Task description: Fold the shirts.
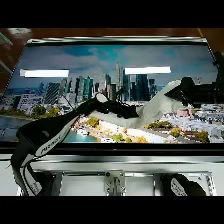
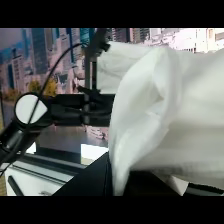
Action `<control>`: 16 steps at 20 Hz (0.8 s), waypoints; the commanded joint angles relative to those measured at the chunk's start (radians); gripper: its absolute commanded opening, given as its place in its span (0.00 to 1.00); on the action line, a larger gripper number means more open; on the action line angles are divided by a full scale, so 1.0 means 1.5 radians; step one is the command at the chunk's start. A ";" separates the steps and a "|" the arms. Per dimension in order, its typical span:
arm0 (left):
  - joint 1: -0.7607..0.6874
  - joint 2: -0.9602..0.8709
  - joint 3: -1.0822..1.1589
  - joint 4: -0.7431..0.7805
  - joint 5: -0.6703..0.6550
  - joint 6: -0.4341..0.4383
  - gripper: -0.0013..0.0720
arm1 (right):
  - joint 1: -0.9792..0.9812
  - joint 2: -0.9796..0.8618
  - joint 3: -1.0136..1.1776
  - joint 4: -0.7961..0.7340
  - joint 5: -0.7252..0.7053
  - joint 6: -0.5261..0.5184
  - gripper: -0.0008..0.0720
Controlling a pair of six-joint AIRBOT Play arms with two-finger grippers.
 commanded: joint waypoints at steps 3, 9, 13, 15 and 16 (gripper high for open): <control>0.184 0.125 0.001 0.152 -0.007 -0.003 0.06 | 0.069 -0.040 0.001 -0.041 -0.039 0.003 0.09; 0.469 0.381 0.001 0.178 -0.109 0.007 0.06 | 0.308 -0.238 0.001 -0.059 -0.232 0.023 0.09; 0.592 0.540 0.001 0.178 -0.238 0.019 0.06 | 0.428 -0.383 0.001 -0.004 -0.433 0.053 0.09; 0.624 0.602 0.001 0.178 -0.309 0.019 0.06 | 0.449 -0.441 0.006 0.092 -0.479 0.039 0.09; 0.627 0.624 0.001 0.181 -0.336 0.019 0.06 | 0.453 -0.461 0.016 0.142 -0.488 0.014 0.13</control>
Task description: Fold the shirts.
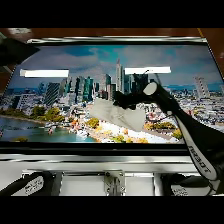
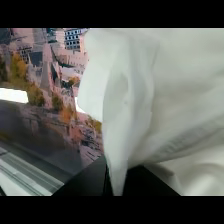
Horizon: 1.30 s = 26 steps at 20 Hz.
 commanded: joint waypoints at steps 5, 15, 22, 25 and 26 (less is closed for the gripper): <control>0.040 0.130 -0.027 0.056 -0.118 0.001 0.06 | 0.024 -0.098 0.054 0.239 -0.082 -0.135 0.72; 0.040 0.127 -0.091 0.058 -0.117 0.001 0.06 | -0.267 -0.025 0.034 -0.321 0.408 -0.017 0.93; 0.039 0.125 -0.110 0.058 -0.102 -0.014 0.06 | -0.244 -0.047 -0.127 -0.048 0.124 -0.117 0.93; 0.039 0.123 -0.110 0.058 -0.064 -0.042 0.06 | -0.203 -0.095 -0.132 0.064 0.120 -0.203 0.92; 0.039 0.121 -0.110 0.058 -0.057 -0.042 0.06 | -0.191 -0.104 -0.132 0.101 0.113 -0.227 0.83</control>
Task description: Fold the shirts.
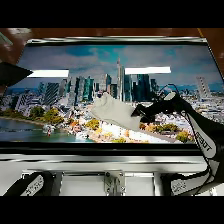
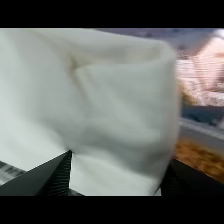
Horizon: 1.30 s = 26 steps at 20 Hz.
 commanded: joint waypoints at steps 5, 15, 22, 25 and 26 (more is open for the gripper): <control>-0.001 -0.008 -0.006 0.000 0.054 -0.017 0.06 | 0.001 0.022 0.079 0.186 -0.002 -0.188 0.09; -0.083 -0.052 -0.030 0.000 0.105 -0.033 0.06 | -0.322 0.128 0.294 -0.061 0.201 -0.075 0.09; -0.090 -0.053 -0.030 0.000 0.105 -0.063 0.06 | -0.618 0.128 0.239 -0.336 0.176 -0.040 0.09; -0.090 -0.053 -0.030 0.000 0.105 -0.063 0.06 | -0.738 0.128 0.118 -0.336 0.182 -0.019 0.09; -0.090 -0.053 -0.030 0.000 0.105 -0.063 0.06 | -0.769 0.128 0.071 -0.335 0.194 -0.017 0.09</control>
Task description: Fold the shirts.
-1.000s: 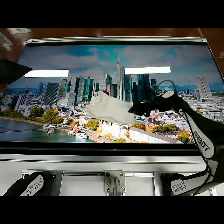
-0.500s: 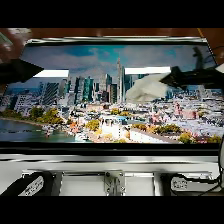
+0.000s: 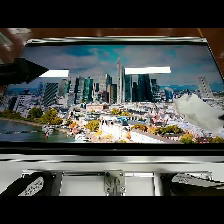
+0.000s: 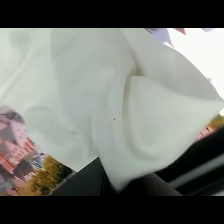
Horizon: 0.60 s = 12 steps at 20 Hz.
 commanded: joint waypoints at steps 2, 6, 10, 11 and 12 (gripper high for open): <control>-0.001 -0.005 0.000 0.001 0.001 -0.002 0.06 | -0.152 0.007 -0.190 -0.033 0.029 0.013 0.09; -0.006 -0.014 0.000 0.000 0.001 -0.002 0.06 | -0.196 0.072 -0.320 -0.077 -0.020 0.011 0.09; -0.031 -0.024 0.000 0.001 0.001 -0.002 0.06 | -0.196 0.130 -0.393 -0.092 -0.098 0.058 0.55; -0.037 -0.027 0.000 0.000 0.001 -0.002 0.06 | -0.195 0.136 -0.396 -0.087 -0.096 0.047 0.81; -0.041 -0.030 0.000 0.001 0.001 -0.002 0.06 | -0.195 0.146 -0.393 -0.088 -0.091 0.045 0.81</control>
